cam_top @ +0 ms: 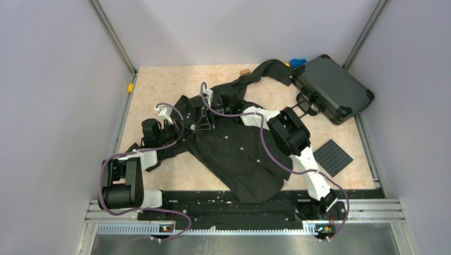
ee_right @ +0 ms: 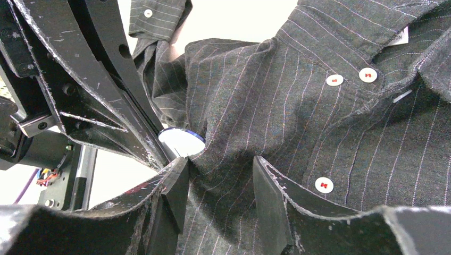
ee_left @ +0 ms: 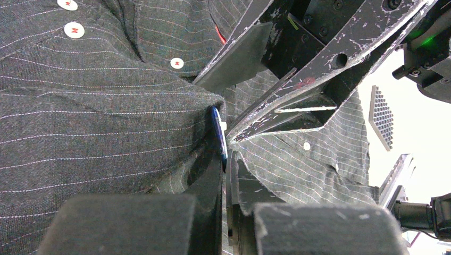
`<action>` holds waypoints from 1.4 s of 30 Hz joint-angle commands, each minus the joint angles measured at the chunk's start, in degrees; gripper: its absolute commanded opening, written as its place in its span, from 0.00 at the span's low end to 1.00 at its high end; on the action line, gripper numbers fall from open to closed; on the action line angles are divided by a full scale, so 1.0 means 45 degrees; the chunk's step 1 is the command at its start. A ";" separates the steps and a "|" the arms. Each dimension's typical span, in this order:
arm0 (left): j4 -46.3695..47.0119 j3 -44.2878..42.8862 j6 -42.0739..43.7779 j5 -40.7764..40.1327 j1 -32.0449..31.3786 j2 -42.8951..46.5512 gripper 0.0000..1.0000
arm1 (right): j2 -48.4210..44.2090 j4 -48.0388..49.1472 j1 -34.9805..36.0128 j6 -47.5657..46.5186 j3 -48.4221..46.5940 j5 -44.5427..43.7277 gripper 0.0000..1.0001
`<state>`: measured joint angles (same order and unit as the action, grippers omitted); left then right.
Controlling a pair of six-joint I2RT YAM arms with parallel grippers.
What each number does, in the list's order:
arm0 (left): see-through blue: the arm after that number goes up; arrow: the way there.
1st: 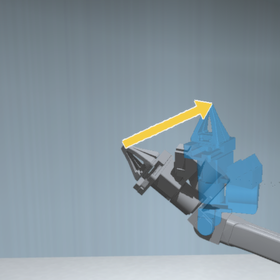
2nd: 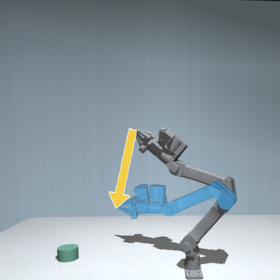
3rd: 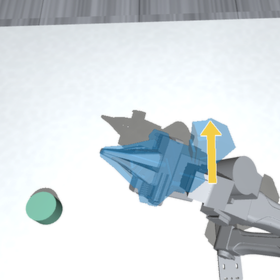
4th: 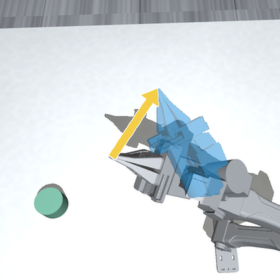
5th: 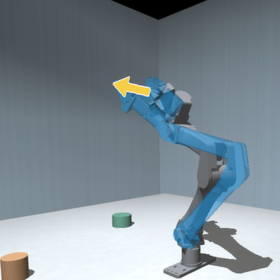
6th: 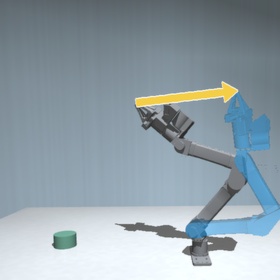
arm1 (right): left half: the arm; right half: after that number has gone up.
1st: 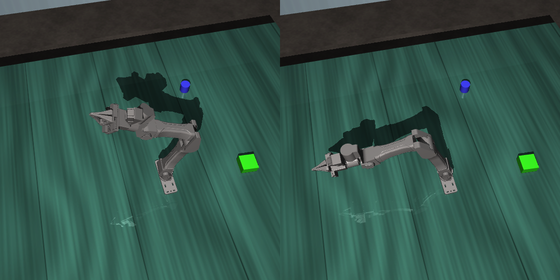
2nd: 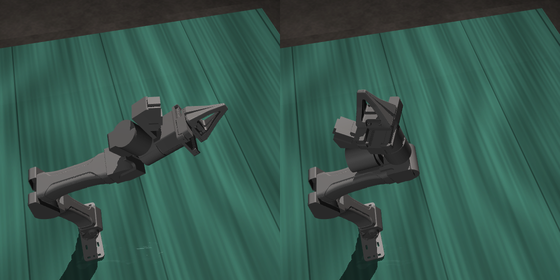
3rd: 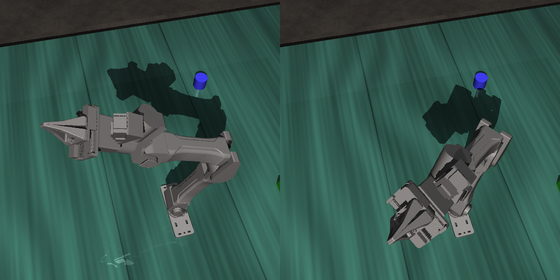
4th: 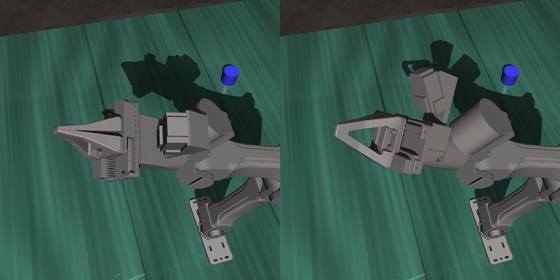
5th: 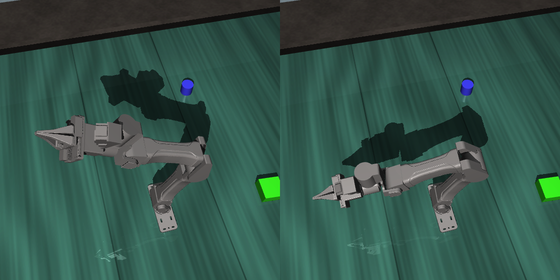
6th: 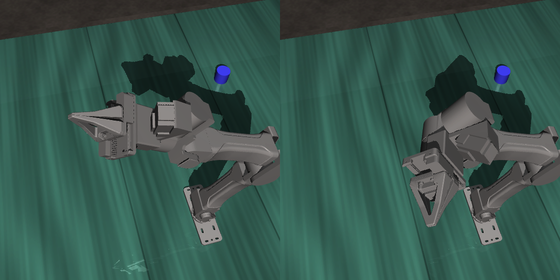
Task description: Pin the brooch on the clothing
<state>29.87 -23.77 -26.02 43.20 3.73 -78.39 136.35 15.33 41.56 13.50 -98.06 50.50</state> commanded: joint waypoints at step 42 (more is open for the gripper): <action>0.1614 -0.0045 -0.0173 0.1948 -0.0370 0.0076 0.00 | 0.0328 -0.0835 0.0540 0.0520 -0.1544 -0.1442 0.60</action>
<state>31.05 -23.75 -26.00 42.68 3.75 -78.39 136.35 13.15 41.63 16.71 -99.74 46.72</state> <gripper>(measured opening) 0.019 0.595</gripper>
